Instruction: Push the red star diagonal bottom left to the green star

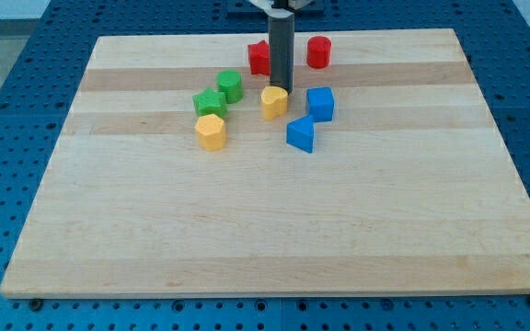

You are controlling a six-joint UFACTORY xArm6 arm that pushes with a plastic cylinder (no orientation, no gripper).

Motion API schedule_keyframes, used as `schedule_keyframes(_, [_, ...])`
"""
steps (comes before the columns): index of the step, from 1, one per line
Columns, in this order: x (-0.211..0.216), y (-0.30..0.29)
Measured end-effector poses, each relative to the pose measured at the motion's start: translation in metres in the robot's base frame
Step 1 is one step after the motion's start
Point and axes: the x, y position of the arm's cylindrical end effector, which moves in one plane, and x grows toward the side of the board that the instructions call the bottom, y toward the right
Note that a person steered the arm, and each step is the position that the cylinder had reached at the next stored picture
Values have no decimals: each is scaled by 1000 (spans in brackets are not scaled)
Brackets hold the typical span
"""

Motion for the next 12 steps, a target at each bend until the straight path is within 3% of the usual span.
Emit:
schedule_keyframes(3, [12, 0])
schedule_keyframes(8, [-69, 1])
schedule_keyframes(12, [-105, 1])
